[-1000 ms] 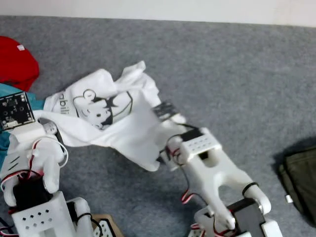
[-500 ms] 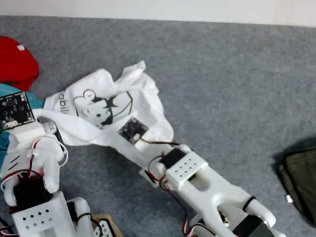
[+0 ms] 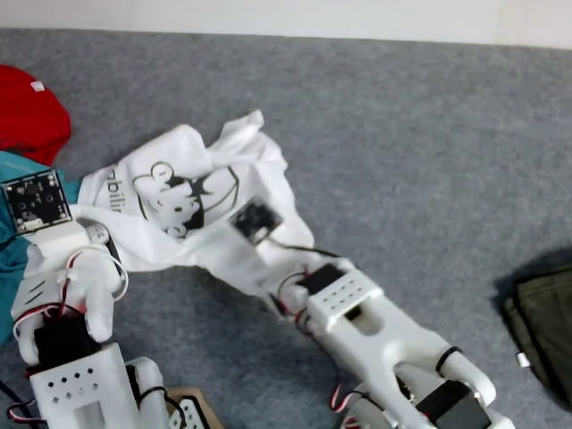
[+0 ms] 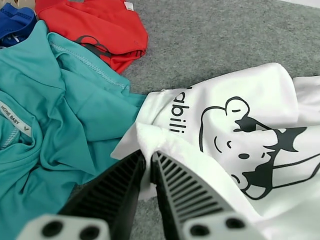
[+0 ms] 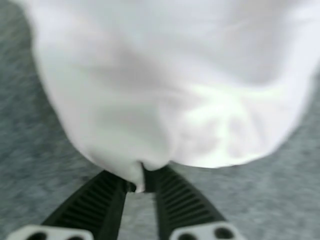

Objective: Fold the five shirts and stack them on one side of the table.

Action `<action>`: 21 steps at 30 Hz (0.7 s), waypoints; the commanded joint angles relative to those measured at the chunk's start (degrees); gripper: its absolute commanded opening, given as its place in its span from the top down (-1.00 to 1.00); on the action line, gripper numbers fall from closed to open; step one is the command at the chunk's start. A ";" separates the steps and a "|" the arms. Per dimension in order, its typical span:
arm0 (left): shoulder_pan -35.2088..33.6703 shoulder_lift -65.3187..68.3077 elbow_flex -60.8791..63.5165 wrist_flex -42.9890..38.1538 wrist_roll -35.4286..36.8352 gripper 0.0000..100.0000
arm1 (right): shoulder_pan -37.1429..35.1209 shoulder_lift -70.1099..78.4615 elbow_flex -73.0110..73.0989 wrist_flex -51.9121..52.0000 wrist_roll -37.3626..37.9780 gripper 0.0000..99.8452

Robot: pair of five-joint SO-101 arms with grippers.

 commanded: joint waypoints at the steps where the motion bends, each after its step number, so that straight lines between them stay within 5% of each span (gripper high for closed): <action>1: -0.48 -0.48 1.36 -4.48 3.96 0.99 | 6.37 -3.65 -0.22 -1.36 3.34 0.99; 10: -0.66 -0.57 2.33 -10.81 14.15 0.99 | 29.49 -12.79 -0.40 -1.80 -1.76 0.99; 21: -0.31 -0.40 2.24 -17.05 17.14 0.99 | 34.15 -27.65 1.01 -1.45 -7.30 0.99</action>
